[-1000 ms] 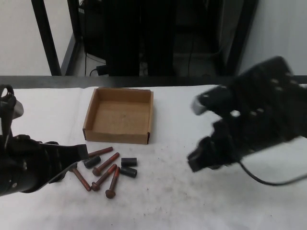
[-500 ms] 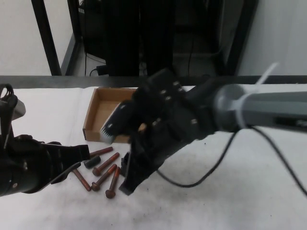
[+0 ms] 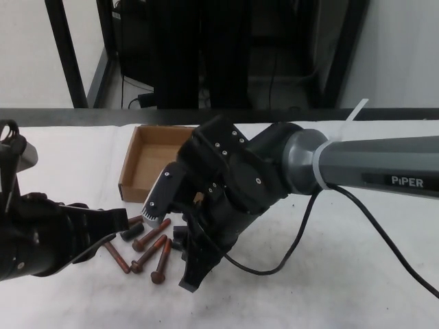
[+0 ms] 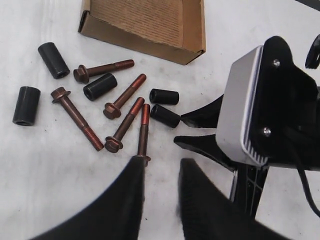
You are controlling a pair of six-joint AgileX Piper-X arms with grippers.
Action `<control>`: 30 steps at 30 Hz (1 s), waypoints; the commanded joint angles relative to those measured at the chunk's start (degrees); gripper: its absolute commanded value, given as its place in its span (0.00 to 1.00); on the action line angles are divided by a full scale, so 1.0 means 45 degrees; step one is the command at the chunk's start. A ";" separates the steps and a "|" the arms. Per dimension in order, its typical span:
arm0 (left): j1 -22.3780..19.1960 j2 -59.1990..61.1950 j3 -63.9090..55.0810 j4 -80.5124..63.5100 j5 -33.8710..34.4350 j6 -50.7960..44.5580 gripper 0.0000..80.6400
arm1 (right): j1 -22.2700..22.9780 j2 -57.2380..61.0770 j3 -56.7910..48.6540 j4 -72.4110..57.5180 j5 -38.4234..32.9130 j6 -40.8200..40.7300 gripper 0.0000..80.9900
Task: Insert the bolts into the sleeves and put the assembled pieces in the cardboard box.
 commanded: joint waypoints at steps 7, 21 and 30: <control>-0.0002 -0.0155 -0.0130 -0.0035 0.0013 0.0069 0.30 | 0.0044 0.0177 -0.0196 -0.0104 0.0035 -0.1324 0.35; 0.0260 -0.0155 -0.0130 -0.0035 0.0013 0.0011 0.30 | 0.0282 0.0299 -0.0196 -0.0900 0.0105 -0.1946 0.35; 0.1944 -0.0155 -0.0130 -0.0035 0.1359 0.0011 0.30 | 0.0282 0.0912 -0.0256 -0.0839 0.0365 -0.2089 0.35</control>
